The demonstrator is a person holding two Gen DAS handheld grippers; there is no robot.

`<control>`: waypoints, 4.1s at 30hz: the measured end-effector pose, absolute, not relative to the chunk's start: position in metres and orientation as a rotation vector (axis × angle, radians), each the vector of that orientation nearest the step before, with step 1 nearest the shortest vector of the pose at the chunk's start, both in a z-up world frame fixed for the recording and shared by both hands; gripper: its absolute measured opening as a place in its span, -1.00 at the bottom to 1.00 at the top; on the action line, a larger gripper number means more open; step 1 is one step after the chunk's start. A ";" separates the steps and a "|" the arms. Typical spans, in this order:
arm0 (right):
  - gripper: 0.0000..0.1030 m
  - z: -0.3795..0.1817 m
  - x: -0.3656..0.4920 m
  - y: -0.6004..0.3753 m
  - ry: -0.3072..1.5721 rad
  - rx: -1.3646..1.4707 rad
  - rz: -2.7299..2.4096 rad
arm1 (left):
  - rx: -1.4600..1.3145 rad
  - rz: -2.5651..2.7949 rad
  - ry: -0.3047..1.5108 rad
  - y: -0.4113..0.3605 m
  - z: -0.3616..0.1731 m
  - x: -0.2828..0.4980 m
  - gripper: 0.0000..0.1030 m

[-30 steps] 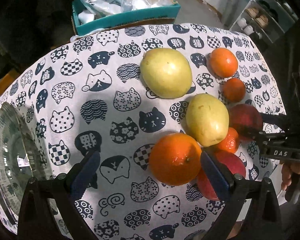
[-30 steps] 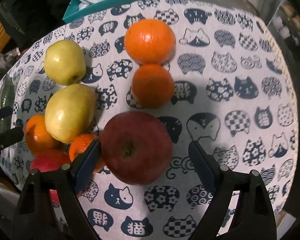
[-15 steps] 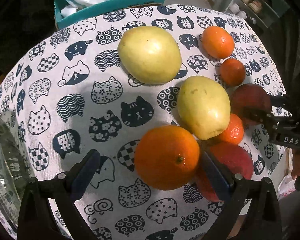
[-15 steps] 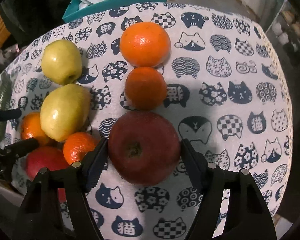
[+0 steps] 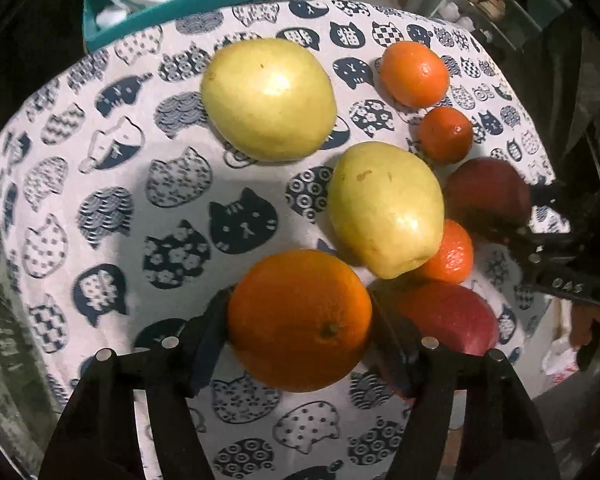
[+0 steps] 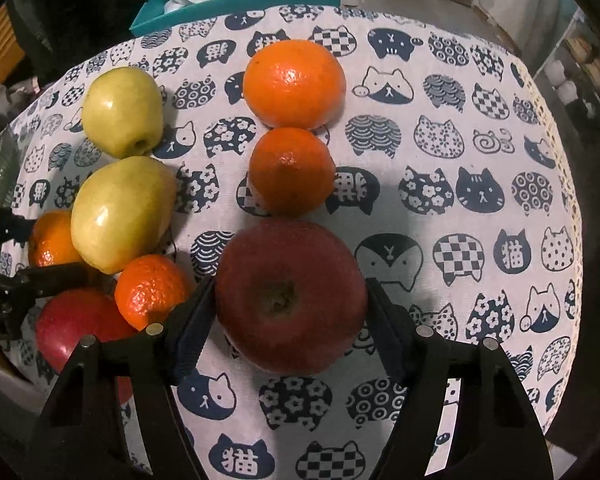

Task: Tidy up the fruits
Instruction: 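Close left gripper on the large orange while right gripper closes on the red apple, then lift the orange with left tool while right tool lifts the apple, carrying both over the bowl, then open left gripper to drop the orange into the bowl while right gripper releases the apple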

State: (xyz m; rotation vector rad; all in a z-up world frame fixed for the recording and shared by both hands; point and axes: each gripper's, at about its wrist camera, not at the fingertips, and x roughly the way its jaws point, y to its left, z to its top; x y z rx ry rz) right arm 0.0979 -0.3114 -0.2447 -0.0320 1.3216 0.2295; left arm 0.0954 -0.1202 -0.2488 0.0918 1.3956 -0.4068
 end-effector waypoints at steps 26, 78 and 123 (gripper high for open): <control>0.40 -0.120 0.074 -0.280 0.981 -0.049 0.262 | 0.120 -0.336 1.099 -0.090 -0.146 0.073 0.35; 0.40 0.000 0.066 -0.142 0.755 -0.027 0.518 | -0.068 -0.161 0.838 0.067 -0.042 0.022 0.35; 0.40 -0.119 0.076 0.047 1.052 -0.146 0.770 | -0.254 0.090 1.192 0.210 -0.209 0.017 0.35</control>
